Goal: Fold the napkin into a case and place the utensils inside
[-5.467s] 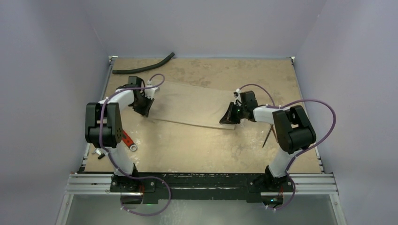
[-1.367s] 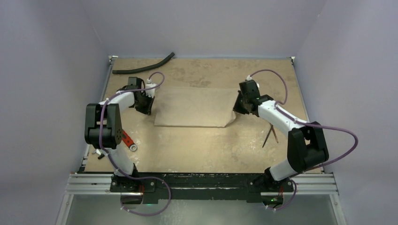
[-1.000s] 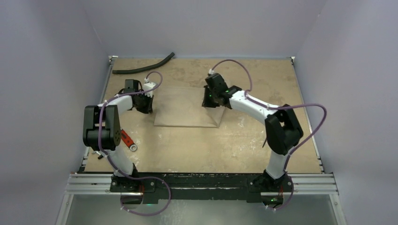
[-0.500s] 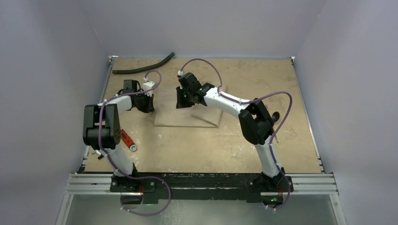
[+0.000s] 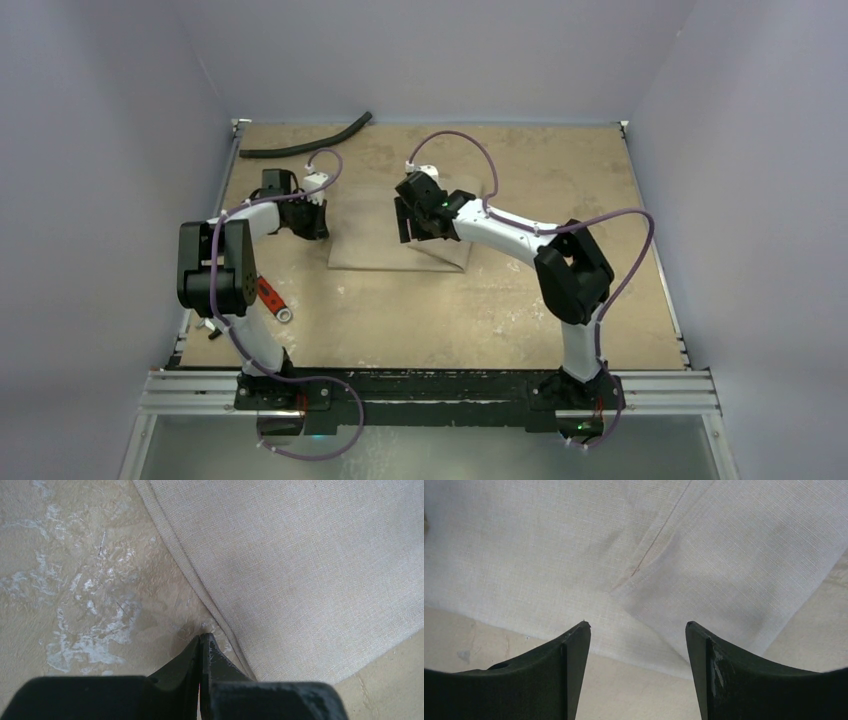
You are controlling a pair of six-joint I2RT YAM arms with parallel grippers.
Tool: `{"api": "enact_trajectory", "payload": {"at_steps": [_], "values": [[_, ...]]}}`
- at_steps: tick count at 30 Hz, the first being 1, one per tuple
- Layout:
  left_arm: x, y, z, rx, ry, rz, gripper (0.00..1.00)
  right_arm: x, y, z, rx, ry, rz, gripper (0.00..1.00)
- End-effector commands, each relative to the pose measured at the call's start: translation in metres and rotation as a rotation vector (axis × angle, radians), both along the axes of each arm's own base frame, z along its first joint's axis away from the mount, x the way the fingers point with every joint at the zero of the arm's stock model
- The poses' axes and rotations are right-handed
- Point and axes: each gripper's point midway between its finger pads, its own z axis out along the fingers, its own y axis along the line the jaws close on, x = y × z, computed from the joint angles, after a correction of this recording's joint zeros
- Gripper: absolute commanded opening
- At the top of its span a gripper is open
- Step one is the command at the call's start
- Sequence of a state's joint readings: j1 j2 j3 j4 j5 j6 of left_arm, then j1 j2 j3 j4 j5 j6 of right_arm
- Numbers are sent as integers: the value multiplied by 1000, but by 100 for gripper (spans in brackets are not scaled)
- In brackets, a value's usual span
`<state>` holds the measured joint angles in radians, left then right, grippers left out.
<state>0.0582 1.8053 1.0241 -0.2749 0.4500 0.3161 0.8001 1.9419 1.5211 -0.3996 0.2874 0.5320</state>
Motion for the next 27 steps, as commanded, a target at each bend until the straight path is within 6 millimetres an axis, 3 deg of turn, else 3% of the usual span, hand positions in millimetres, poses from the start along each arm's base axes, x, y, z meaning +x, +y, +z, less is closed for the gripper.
{"api": "enact_trajectory", "payload": {"at_steps": [1,6,14,18,24,27], "values": [[-49,8,-47,35,235,15,0,8,10,-2,-40,-76,35,73],[-47,10,-46,35,239,24,0,14,21,-10,-57,-89,62,70],[-42,13,-42,34,236,36,0,15,13,-32,-132,-79,61,61],[-42,14,-43,41,236,34,0,18,14,-32,-138,-91,61,51],[-43,16,-48,51,244,34,0,22,18,-21,-129,-116,67,19],[-43,16,-49,53,245,33,0,23,19,-20,-133,-117,75,19]]}}
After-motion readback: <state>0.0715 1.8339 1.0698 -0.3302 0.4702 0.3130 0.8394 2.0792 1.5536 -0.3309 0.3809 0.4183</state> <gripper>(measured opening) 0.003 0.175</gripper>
